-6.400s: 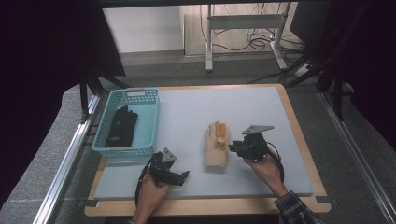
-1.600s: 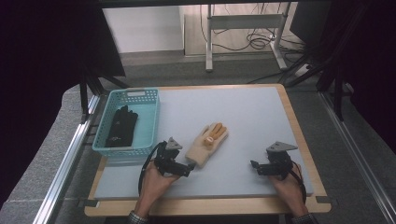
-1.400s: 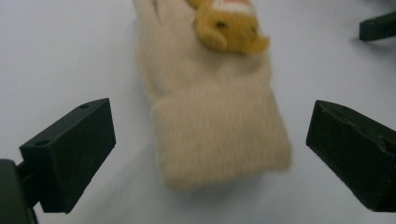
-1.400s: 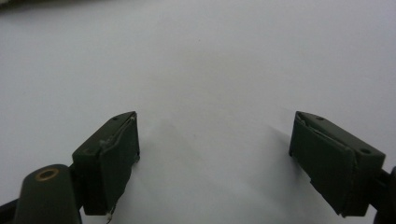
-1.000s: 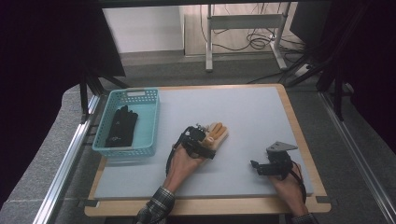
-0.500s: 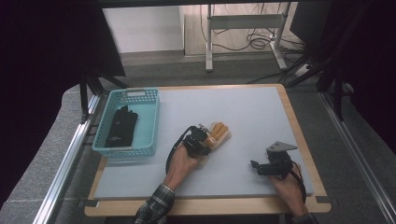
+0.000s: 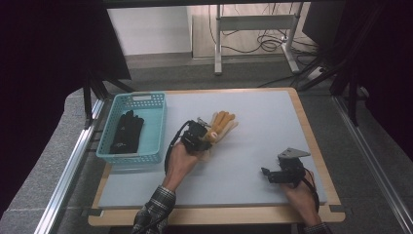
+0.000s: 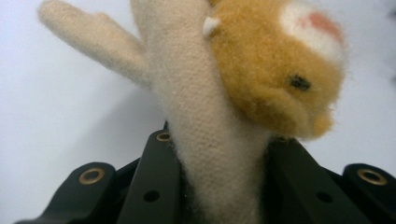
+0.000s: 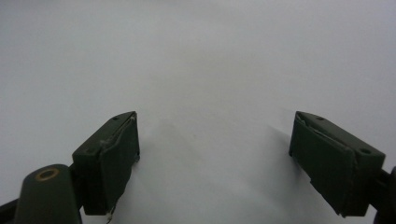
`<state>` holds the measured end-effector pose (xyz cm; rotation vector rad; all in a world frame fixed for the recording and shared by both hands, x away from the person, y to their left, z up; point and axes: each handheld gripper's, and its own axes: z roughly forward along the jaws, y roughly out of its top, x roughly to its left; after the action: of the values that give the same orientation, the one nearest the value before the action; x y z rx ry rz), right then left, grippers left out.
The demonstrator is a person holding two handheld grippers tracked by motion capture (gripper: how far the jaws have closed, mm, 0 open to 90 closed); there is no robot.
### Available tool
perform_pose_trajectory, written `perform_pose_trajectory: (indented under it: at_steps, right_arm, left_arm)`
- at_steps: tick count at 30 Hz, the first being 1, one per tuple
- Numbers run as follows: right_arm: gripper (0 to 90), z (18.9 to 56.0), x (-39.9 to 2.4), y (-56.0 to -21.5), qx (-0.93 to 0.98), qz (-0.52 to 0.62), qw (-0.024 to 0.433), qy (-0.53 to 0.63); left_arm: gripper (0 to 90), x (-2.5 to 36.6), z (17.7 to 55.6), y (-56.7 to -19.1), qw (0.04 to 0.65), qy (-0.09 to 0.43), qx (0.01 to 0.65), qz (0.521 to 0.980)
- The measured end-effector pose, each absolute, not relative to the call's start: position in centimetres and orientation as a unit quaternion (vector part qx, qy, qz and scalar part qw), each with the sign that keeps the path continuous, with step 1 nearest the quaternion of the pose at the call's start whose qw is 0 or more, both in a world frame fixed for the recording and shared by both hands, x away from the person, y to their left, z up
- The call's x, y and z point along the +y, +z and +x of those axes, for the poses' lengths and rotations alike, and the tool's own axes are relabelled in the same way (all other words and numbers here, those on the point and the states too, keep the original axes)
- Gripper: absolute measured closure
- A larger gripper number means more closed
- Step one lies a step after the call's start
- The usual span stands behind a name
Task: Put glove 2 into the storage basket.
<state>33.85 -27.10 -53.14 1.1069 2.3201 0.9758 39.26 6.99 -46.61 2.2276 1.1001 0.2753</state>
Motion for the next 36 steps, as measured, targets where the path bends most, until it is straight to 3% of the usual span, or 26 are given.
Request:
perform_pose_trajectory:
  at_steps: [12,28,36]
  right_arm:
    - [15.5,33.8,-27.1,-53.1,0.827,0.396,0.194,0.349]
    - [15.5,33.8,-27.1,-53.1,0.827,0.395,0.195,0.349]
    - [15.5,33.8,-27.1,-53.1,0.828,0.395,0.194,0.348]
  left_arm:
    - [75.7,13.6,40.2,-41.9,0.313,0.144,0.481,0.806]
    - [75.1,23.2,40.2,-40.8,0.266,0.190,0.576,0.749]
    - [74.8,26.3,41.3,-42.5,0.212,0.184,0.620,0.733]
